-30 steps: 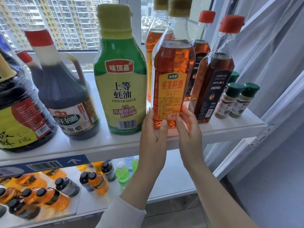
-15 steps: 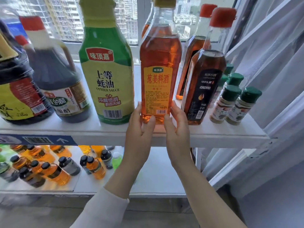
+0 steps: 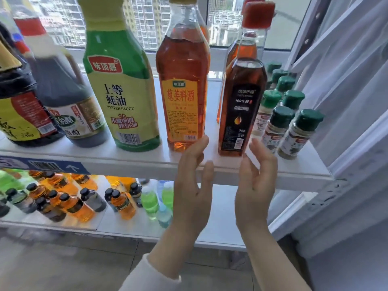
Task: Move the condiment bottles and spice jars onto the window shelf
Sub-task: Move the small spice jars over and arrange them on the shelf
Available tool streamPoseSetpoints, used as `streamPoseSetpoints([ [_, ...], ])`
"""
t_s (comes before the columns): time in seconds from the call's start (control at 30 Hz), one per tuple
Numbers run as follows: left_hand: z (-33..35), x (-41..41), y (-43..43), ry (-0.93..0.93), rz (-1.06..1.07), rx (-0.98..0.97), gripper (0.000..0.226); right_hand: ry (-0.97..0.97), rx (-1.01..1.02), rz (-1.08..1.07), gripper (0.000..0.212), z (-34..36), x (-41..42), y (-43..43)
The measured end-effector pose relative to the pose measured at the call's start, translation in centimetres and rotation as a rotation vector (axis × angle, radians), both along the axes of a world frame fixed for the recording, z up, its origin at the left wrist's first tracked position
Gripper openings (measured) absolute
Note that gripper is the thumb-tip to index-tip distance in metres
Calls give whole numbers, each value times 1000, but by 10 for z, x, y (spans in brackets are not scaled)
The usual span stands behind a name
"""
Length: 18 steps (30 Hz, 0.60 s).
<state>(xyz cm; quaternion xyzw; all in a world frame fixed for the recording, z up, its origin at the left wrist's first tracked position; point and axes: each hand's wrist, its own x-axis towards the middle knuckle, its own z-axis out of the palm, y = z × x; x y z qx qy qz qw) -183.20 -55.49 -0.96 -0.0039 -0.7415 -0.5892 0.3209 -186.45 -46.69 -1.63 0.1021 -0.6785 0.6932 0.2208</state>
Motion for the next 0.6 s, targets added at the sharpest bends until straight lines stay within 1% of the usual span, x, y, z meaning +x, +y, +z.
streamPoseSetpoints([
  [0.1, 1, -17, 18, -131, -83, 53, 42, -110, 37, 14, 44, 4, -11, 3],
  [0.2, 0, -27, 23, -193, -117, 104, 44, -136, 64, 51, 42, 7, -19, 3],
  [0.27, -2, -31, 23, -192, -134, 89, 50, -136, 53, 81, 35, 10, -21, 3],
  [0.33, -3, -33, 22, -180, -142, 85, 51, -125, 42, 87, 33, 12, -21, 3],
  [0.47, -2, -33, 20, -176, -135, 83, 50, -120, 31, 100, 32, 13, -22, 2],
  [0.6, -1, -33, 18, -167, -133, 108, 45, -117, 41, 105, 37, 14, -21, 0],
])
